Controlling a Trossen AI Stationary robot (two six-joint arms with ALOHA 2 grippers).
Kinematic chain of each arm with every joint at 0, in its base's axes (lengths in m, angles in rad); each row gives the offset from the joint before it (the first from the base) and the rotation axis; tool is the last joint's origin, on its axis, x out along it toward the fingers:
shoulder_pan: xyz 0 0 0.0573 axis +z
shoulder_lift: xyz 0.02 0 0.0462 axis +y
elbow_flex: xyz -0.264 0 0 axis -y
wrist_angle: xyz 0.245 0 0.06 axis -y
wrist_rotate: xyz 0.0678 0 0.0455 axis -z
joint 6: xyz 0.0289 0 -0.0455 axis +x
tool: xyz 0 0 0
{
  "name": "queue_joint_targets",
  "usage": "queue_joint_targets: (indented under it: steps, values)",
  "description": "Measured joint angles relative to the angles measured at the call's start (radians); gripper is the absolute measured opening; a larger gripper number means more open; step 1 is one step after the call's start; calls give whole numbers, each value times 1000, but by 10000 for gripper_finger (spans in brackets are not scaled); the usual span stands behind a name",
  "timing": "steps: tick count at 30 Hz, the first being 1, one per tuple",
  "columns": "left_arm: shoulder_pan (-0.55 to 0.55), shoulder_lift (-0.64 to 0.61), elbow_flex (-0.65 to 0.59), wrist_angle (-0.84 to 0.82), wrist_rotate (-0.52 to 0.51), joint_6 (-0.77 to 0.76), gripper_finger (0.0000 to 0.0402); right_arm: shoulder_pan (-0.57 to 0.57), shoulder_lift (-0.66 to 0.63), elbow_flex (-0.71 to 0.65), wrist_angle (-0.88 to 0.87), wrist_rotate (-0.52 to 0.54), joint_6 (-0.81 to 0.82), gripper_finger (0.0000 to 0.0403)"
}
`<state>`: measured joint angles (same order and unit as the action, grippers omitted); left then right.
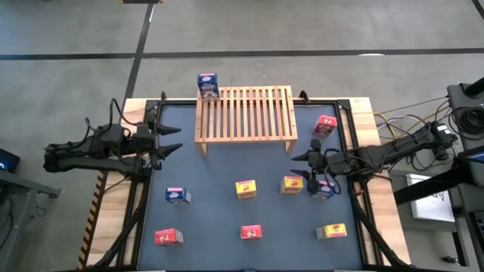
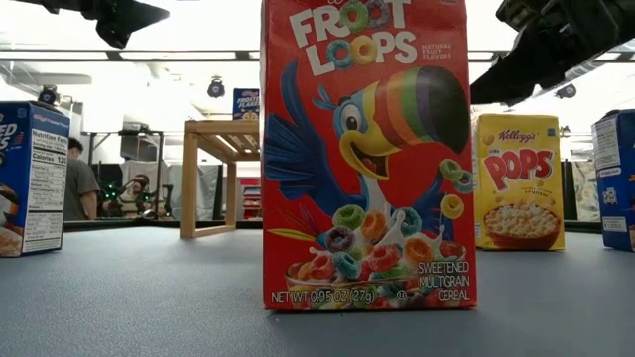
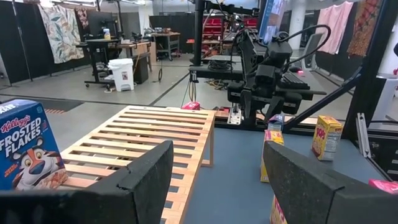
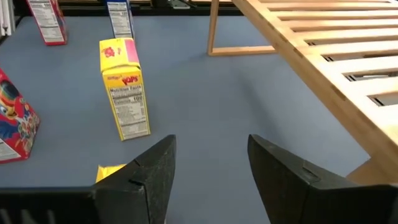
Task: Stack cereal on shelf
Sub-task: Put the top right yellow cereal box on the shelf
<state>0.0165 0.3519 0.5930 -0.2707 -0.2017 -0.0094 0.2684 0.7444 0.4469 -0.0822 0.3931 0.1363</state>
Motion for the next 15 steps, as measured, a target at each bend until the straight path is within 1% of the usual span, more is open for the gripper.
queue_joint_targets:
  steps: [9, 15]
  values:
    - [0, 1, 0, -2, 0, 0, 233, 0, 5, 61, -24, 0, -34, 192]
    - [0, 2, -1, -5, 0, 0, 233, 0, 41, 106, -102, -1, -9, 192]
